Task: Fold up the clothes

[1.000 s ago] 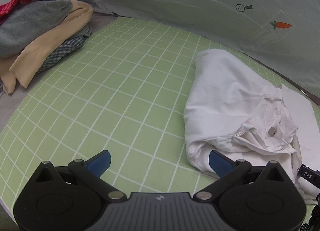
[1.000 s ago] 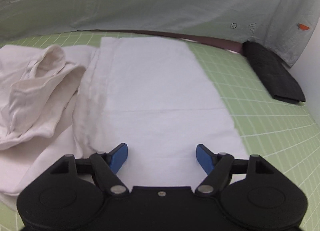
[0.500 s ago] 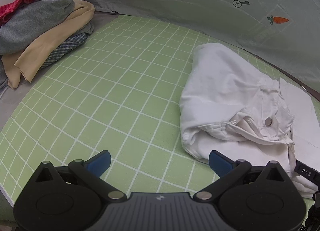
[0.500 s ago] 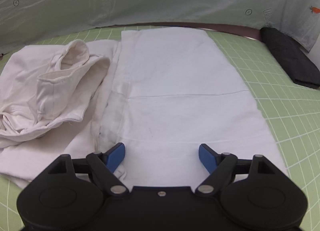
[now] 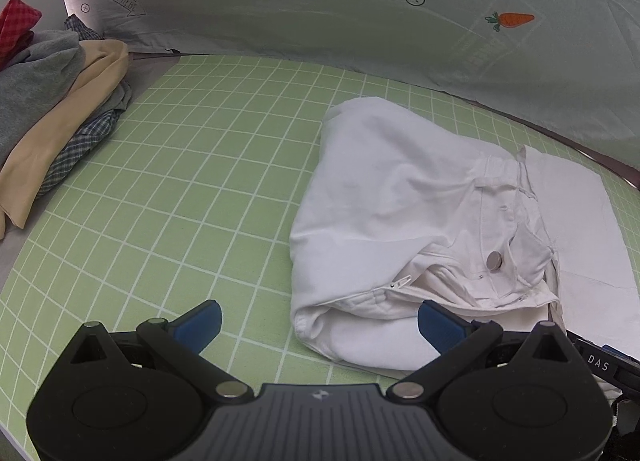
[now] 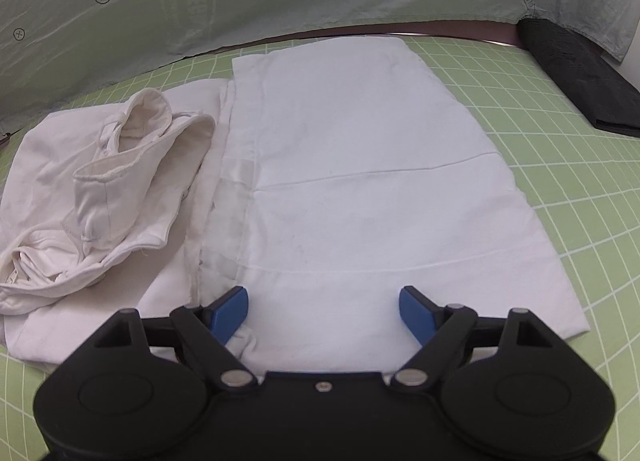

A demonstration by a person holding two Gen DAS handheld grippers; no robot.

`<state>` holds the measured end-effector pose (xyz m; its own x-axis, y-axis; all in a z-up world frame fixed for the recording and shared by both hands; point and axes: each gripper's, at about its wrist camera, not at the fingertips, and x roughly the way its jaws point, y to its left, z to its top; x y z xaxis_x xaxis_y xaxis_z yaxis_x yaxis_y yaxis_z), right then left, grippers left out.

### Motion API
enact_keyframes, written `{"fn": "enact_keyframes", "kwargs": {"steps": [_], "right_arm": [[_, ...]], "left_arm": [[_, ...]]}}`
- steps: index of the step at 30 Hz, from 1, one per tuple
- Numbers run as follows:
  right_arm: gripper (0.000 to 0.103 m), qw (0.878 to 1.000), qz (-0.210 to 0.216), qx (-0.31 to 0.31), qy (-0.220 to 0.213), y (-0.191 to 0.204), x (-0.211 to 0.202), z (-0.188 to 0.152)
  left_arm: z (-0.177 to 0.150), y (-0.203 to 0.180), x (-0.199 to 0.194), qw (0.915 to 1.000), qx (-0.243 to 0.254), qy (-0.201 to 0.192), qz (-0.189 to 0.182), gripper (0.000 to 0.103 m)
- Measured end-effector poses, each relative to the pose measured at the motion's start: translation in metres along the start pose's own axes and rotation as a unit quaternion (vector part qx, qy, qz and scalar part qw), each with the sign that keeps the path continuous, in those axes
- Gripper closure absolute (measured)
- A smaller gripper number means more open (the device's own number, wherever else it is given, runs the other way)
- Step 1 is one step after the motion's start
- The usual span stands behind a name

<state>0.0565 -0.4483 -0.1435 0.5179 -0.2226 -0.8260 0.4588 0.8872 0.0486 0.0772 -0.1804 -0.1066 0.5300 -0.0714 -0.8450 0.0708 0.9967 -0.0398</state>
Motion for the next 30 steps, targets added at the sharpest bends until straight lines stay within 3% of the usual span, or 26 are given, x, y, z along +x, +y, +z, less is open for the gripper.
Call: {"fn": "enact_keyframes", "kwargs": {"steps": [7,14,19,22,25,26,27,28,30], "right_arm": [[0.018,0.998,0.032,0.047,-0.001,-0.017,-0.003,0.022],[0.015,0.994,0.013,0.108,-0.015,-0.042,-0.008,0.042],[0.015,0.996,-0.02,0.087,0.018,-0.033,0.01,0.033],[0.013,0.997,-0.035,0.061,0.021,-0.024,0.012,0.031],[0.014,0.997,-0.039,0.063,0.012,-0.023,0.009,0.033],[0.014,0.997,-0.039,0.065,0.003,-0.024,0.005,0.035],[0.014,0.997,-0.037,0.065,-0.006,-0.025,0.001,0.037],[0.014,0.997,-0.039,0.068,-0.016,-0.027,-0.003,0.039],[0.014,0.995,-0.043,0.081,-0.031,-0.033,-0.01,0.043]], "left_arm": [[0.016,0.001,0.035,0.9997,0.01,0.022,0.009,0.0],[0.038,0.027,0.074,0.9986,-0.037,0.036,-0.013,0.0],[0.048,0.04,0.095,0.9972,-0.048,0.049,-0.032,0.0],[0.049,0.045,0.104,0.9941,-0.068,0.059,-0.061,0.004],[0.049,0.048,0.106,0.9886,-0.088,0.058,-0.108,0.025],[0.049,0.047,0.106,0.9861,-0.091,0.06,-0.126,0.044],[0.049,0.047,0.106,0.9836,-0.099,0.062,-0.137,0.053],[0.049,0.047,0.106,0.9826,-0.106,0.064,-0.139,0.055],[0.052,0.044,0.1,0.9825,-0.099,0.064,-0.144,0.076]]}}
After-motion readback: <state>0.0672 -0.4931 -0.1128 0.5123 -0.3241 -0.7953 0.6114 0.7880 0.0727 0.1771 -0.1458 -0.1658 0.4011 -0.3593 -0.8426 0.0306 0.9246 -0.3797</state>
